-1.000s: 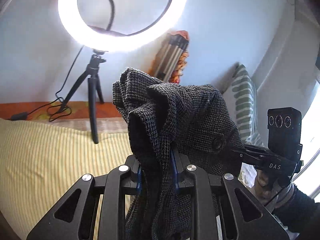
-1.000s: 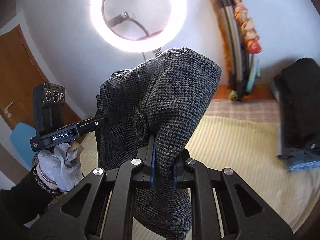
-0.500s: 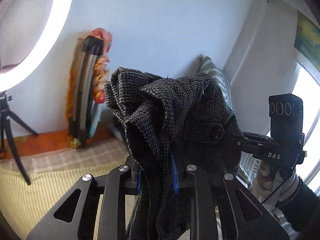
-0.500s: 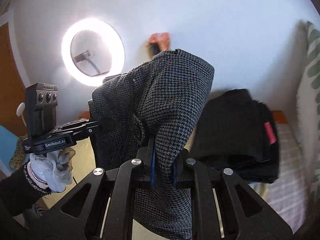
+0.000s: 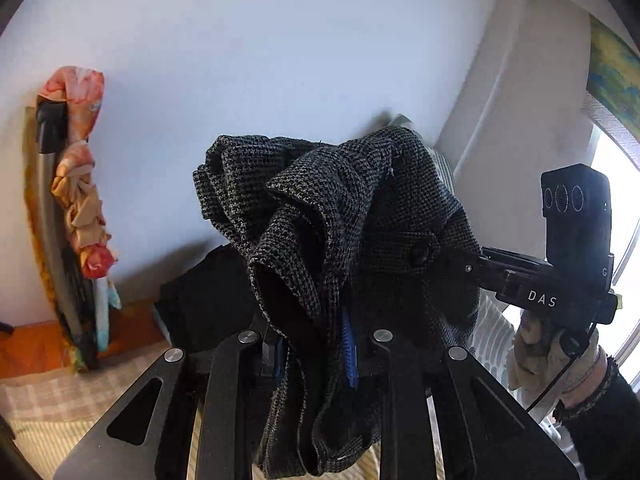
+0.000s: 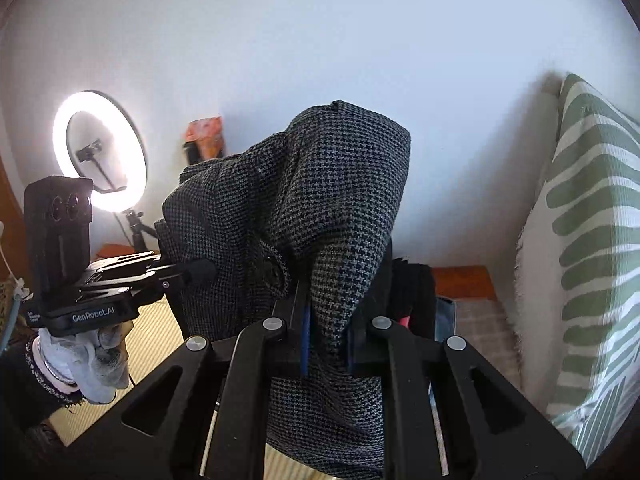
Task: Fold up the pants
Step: 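Lower the folded trousers onto the clothes stack and open both tools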
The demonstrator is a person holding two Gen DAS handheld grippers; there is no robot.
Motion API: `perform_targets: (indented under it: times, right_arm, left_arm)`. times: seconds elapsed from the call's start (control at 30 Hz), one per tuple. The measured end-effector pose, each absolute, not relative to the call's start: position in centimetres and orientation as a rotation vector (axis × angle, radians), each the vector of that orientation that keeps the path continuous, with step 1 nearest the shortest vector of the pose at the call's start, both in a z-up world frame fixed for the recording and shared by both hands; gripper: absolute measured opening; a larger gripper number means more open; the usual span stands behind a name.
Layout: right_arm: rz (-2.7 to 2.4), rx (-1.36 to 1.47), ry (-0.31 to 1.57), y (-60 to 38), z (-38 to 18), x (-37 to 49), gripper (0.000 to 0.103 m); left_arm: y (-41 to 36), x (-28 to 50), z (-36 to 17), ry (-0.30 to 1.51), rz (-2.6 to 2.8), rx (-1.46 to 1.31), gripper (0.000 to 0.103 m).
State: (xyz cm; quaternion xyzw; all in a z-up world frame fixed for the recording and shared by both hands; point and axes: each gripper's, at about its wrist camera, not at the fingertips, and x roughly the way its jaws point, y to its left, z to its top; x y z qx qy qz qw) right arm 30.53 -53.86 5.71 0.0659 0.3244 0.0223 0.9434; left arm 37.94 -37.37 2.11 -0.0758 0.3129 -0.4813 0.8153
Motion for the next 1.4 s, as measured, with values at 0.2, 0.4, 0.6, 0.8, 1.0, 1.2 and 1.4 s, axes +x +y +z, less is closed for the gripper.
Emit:
perform_targets:
  times: [0.2,0.4,0.6,0.8,1.0,1.2,1.4]
  right_arm:
    - [0.017,0.143,0.712,-56.8,2.2,34.9,0.014]
    - [-0.002,0.166,0.755,-58.6,-1.9,37.5,0.014]
    - [-0.037,0.155,0.800,-59.1,-4.3,39.2,0.020]
    - [-0.153,0.123,0.822,-59.0,-4.6,39.1,0.049]
    - [-0.179,0.147,0.775,-59.2,-3.3,37.7,0.065]
    - [-0.169,0.151,0.759,-57.7,-1.6,35.8,0.066]
    - [-0.172,0.144,0.748,-55.7,0.2,32.9,0.069]
  left_arm:
    - [-40.1,40.7,-0.9,0.721,-0.979,-0.142,0.020]
    - [-41.9,42.3,-3.5,0.773,-0.926,-0.107,0.020]
    - [-43.3,44.0,-5.5,0.833,-0.855,-0.071,0.026]
    - [-44.3,43.7,-5.2,0.805,-0.798,0.033,0.060]
    - [-43.1,44.2,-3.7,0.802,-0.766,0.002,0.068]
    - [-41.2,42.8,-1.7,0.790,-0.749,0.003,0.069]
    - [-39.0,40.2,0.8,0.769,-0.742,0.013,0.072]
